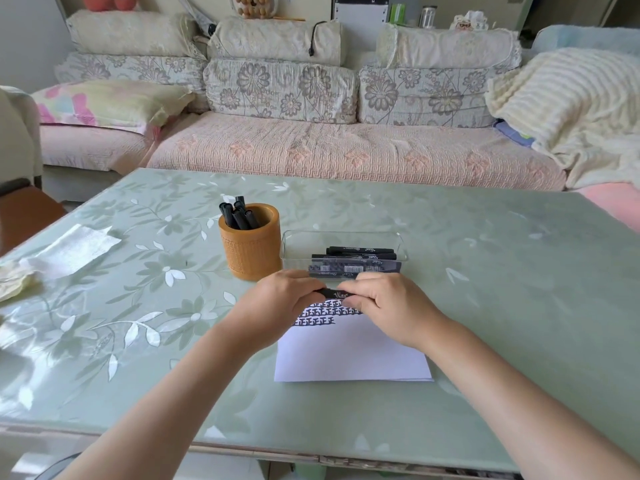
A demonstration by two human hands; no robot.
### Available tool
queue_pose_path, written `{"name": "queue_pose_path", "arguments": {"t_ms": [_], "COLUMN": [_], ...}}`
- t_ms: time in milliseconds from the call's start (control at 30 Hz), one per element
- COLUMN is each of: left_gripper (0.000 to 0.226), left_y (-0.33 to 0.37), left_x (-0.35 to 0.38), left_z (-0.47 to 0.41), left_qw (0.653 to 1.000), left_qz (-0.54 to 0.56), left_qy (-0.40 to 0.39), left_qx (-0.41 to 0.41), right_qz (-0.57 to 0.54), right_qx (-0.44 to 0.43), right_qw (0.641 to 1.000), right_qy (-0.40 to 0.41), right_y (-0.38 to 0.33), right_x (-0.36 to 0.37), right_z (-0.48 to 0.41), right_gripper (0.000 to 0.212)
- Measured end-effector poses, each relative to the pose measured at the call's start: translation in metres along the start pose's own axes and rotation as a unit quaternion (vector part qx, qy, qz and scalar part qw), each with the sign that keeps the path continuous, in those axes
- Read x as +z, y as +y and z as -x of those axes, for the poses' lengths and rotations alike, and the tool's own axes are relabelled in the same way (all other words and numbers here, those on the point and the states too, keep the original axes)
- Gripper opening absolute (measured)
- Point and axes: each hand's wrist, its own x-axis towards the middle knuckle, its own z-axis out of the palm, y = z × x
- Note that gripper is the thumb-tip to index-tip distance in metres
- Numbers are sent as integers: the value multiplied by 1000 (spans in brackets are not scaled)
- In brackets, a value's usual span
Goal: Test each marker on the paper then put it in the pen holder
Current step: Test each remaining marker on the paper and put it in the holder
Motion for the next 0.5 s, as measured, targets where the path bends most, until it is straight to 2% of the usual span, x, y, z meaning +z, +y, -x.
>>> {"name": "queue_pose_path", "arguments": {"t_ms": [100,200,267,300,333,400,500], "left_gripper": [18,21,23,19,14,12,15], "left_y": [-3,-5,-5,-5,-6,-12,-28], "left_x": [2,0,-2,-3,-5,-9,-11], "left_z": [1,1,2,4,5,8,14], "left_qw": [997,996,999,1000,999,999,996], "left_qz": [45,58,25,-1,-23,-38,-43], "left_qy": [-32,-38,-28,-20,-9,26,54], "left_qx": [-63,-62,-11,14,27,13,-64], "right_qz": [35,43,-13,-52,-74,-77,-52], "right_qx": [-37,-31,9,25,42,61,65], "right_qw": [998,997,1000,997,994,992,995], "right_qy": [44,47,-9,-42,-61,-74,-53], "right_y": [-1,-4,-8,-9,-9,-6,3], "right_x": [0,1,0,-1,-3,-7,-9], "right_z": [1,2,2,2,3,4,7], "right_gripper": [24,23,15,19,32,44,20]}}
